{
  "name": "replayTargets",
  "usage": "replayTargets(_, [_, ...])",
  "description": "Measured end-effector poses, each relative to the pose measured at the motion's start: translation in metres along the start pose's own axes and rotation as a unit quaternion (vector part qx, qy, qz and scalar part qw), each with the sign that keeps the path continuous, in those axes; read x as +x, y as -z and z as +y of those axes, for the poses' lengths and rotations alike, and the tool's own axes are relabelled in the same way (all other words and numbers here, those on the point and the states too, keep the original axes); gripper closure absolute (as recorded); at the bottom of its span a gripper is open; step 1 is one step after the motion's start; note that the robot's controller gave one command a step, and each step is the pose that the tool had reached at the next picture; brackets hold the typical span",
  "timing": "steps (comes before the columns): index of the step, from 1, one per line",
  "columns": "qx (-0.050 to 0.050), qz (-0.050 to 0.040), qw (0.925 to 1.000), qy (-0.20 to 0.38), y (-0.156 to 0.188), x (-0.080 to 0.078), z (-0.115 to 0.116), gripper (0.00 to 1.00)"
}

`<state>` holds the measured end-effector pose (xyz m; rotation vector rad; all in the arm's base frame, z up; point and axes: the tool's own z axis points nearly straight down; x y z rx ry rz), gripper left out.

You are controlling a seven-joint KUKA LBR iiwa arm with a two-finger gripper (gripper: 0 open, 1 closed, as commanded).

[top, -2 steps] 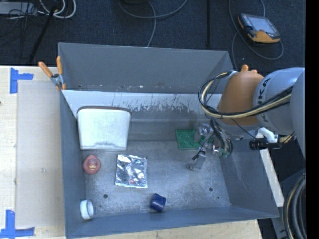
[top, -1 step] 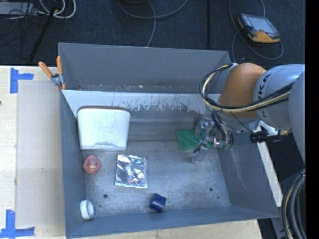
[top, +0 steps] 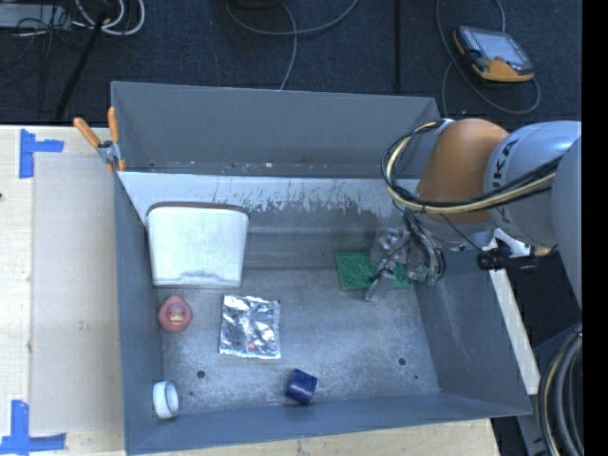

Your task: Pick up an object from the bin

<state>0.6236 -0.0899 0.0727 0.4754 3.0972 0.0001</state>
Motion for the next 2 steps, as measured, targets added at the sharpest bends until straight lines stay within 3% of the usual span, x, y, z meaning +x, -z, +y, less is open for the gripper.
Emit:
replayTargets(1, [0.0, 0.0002, 0.9998, 0.02, 0.117, 0.031, -0.002, 1.0])
replayTargets(2, [-0.001, 0.0, 0.9734, 0.229, 0.188, 0.039, 0.031, 1.0])
